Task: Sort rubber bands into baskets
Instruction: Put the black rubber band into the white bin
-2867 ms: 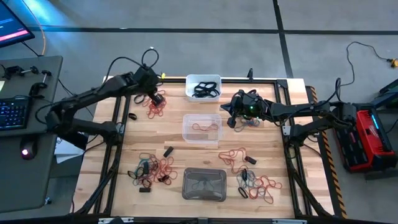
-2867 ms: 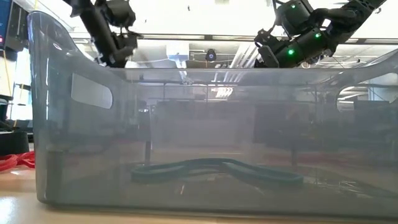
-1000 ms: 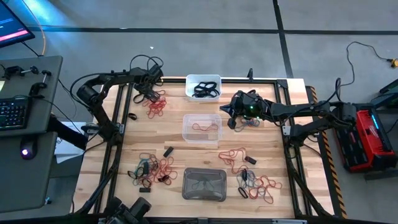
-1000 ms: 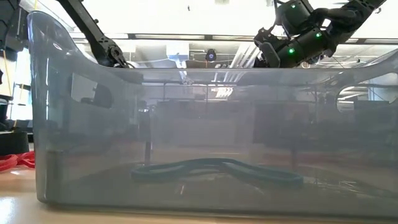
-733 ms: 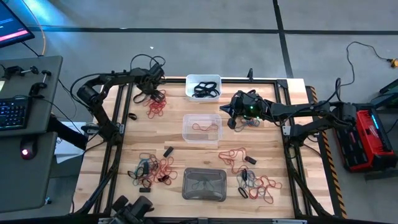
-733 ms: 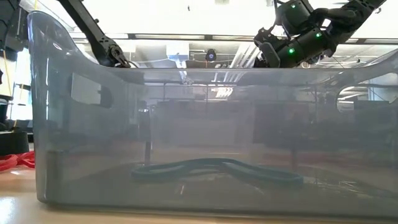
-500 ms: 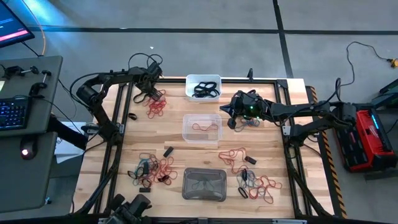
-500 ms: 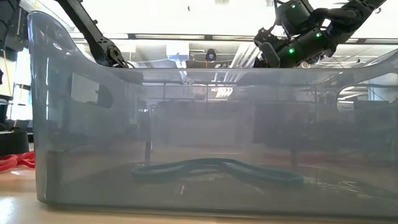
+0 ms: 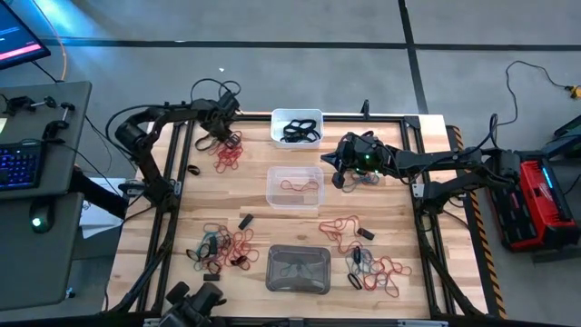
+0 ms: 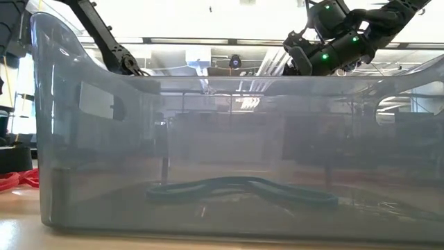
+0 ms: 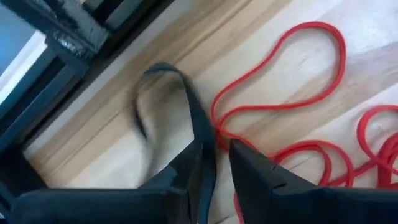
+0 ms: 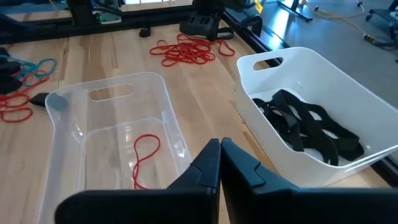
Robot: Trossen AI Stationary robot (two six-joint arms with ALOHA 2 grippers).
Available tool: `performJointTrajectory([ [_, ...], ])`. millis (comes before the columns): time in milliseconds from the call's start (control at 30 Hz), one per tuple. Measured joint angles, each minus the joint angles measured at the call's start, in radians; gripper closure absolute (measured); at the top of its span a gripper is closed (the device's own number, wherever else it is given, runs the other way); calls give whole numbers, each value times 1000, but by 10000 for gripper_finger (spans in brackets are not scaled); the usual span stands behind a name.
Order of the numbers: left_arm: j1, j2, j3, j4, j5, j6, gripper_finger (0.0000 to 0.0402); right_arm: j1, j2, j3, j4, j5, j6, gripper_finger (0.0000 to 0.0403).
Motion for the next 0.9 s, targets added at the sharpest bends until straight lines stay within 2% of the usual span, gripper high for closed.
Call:
performJointTrajectory([
  [133, -2, 14, 3, 9, -50, 39, 336, 20, 0, 0, -2, 0, 2, 403],
  [267, 0, -1, -1, 0, -101, 76, 370, 41, 0, 0, -2, 5, -4, 403],
  [367, -9, -38, -2, 3, -119, 97, 396, 53, 0, 0, -2, 9, -5, 403],
  [533, -35, -124, -2, 4, -153, 114, 400, 58, 0, 0, 0, 10, -17, 403],
  [733, -77, -281, -2, 25, -142, 110, 401, 58, 0, 0, 0, 37, -25, 403],
  [900, -144, -381, -1, 66, -55, 62, 401, 58, 0, 0, 1, 55, -28, 403],
])
